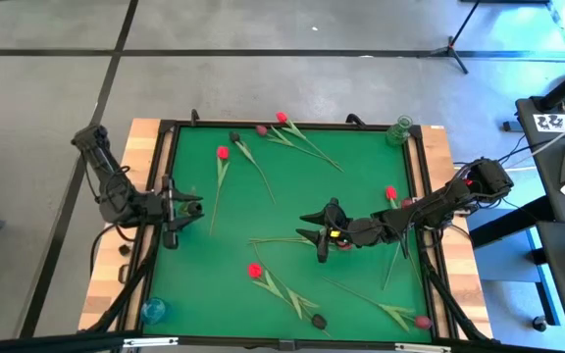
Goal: Sort flowers into vase by color
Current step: Put the black tulip into the top blue vase
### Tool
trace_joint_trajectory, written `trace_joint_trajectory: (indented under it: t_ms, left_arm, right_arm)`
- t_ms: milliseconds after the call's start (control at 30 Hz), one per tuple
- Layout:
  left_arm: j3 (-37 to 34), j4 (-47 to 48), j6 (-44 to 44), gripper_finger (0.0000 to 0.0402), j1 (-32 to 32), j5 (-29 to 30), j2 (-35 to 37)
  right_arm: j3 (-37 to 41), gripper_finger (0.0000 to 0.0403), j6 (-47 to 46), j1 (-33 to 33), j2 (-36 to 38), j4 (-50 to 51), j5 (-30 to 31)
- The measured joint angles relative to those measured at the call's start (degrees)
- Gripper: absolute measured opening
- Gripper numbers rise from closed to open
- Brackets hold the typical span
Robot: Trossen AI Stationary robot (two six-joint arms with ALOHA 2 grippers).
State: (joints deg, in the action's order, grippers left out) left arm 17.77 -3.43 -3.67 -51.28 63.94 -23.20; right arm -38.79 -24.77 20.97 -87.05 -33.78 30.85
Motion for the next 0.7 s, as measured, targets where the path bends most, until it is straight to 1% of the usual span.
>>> trace_joint_trajectory:
  t_ms: [67,133,200,300,400,467,533,700]
  left_arm:
    - [0.62,0.57,-0.93,0.0196,0.5,-0.55,-0.03]
    - [2.49,2.18,-0.89,0.0196,1.23,-2.57,-0.24]
    - [5.02,5.45,0.38,0.0196,2.33,-4.03,-0.48]
    - [8.88,14.84,6.63,0.0196,4.21,-7.96,-0.46]
    - [10.69,23.23,15.17,0.0196,6.59,-14.77,-0.68]
    - [10.83,24.93,18.64,0.0196,7.97,-18.36,-1.14]
    - [10.83,25.1,20.02,0.0196,8.76,-20.28,-1.2]
    - [10.85,24.99,19.82,0.0196,10.02,-20.61,-1.23]
  right_arm:
    - [0.0,0.0198,0.0,0.0,0.0,0.02,0.0]
    - [0.0,0.0198,-0.03,0.0,0.0,0.04,0.0]
    - [0.0,0.0198,-0.25,0.0,0.0,0.07,0.0]
    - [0.0,0.0198,-0.28,0.0,0.0,0.07,0.05]
    - [0.0,0.0198,-0.31,0.0,0.0,0.04,0.09]
    - [0.0,0.0198,-0.33,0.0,0.0,0.04,0.11]
    - [0.0,0.0198,-0.35,0.0,0.0,0.04,0.13]
    - [0.0,0.0198,-0.63,0.0,0.0,0.05,0.1]
